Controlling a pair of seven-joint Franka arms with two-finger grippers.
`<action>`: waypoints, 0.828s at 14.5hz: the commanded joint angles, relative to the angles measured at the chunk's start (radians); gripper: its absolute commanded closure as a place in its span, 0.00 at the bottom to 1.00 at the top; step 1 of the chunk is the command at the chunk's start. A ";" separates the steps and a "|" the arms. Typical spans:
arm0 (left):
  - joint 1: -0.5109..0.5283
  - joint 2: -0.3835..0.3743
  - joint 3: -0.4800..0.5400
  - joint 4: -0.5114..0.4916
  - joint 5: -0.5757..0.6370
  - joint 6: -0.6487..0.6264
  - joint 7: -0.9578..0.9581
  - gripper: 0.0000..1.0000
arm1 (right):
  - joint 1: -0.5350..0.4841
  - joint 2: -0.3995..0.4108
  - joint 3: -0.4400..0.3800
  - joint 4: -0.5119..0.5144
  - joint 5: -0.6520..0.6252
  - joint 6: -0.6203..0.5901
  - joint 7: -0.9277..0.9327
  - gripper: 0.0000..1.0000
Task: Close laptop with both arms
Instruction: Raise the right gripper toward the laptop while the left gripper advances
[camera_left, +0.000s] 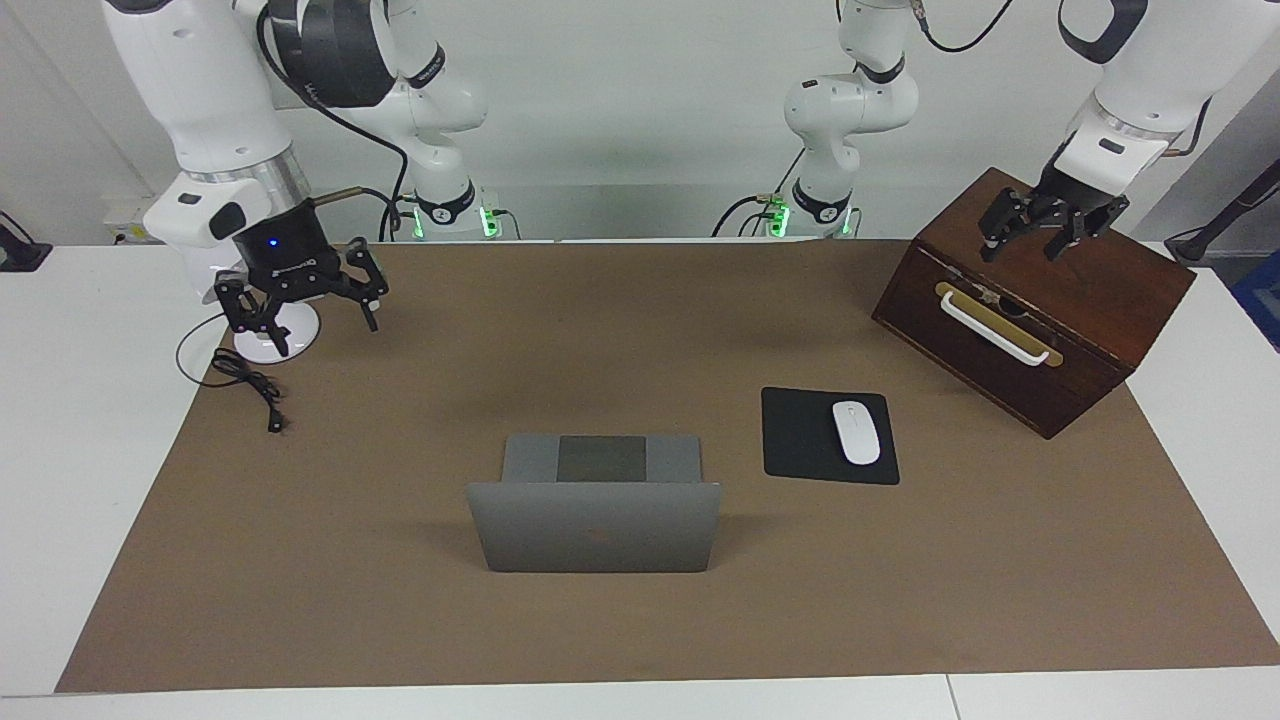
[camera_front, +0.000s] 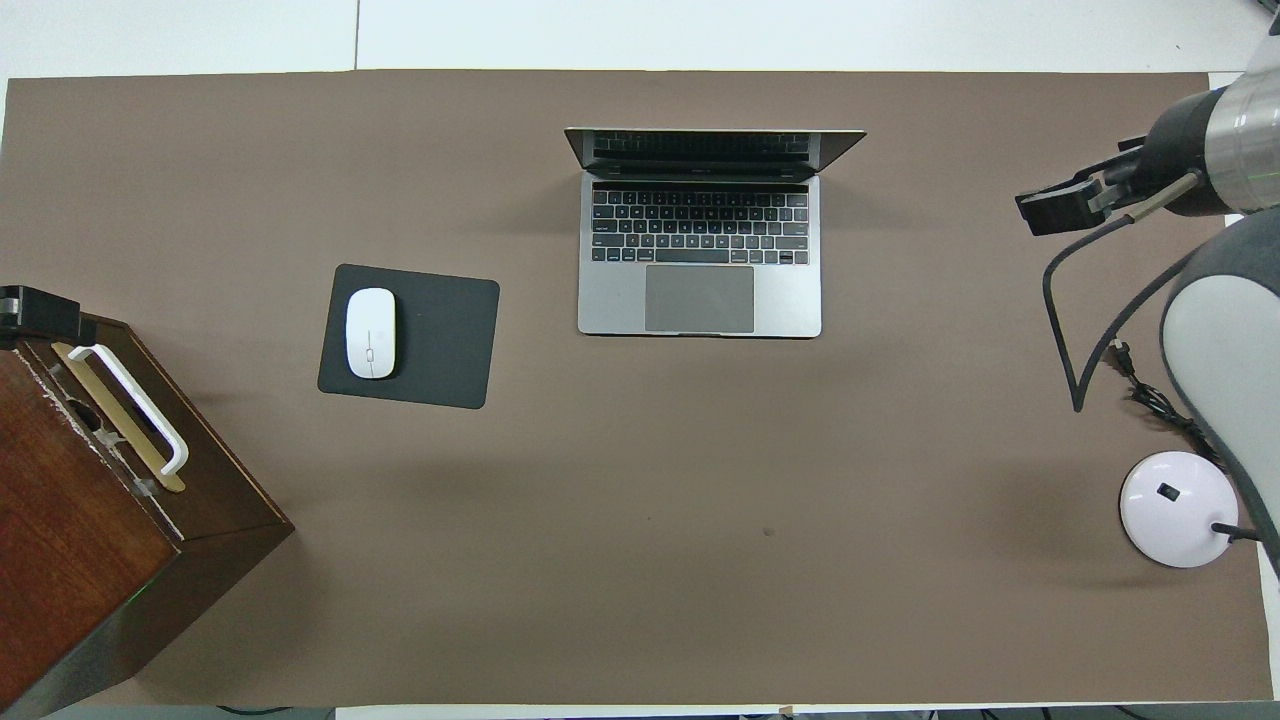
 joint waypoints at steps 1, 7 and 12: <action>-0.004 -0.023 -0.002 -0.033 0.012 0.048 -0.012 1.00 | -0.004 -0.001 0.012 -0.025 0.003 0.070 -0.086 0.00; -0.047 -0.020 -0.012 -0.056 0.004 0.154 -0.003 1.00 | -0.004 0.064 0.041 -0.022 0.006 0.166 -0.185 0.61; -0.165 -0.041 -0.012 -0.166 -0.008 0.309 -0.011 1.00 | -0.004 0.085 0.053 -0.002 -0.029 0.181 -0.297 1.00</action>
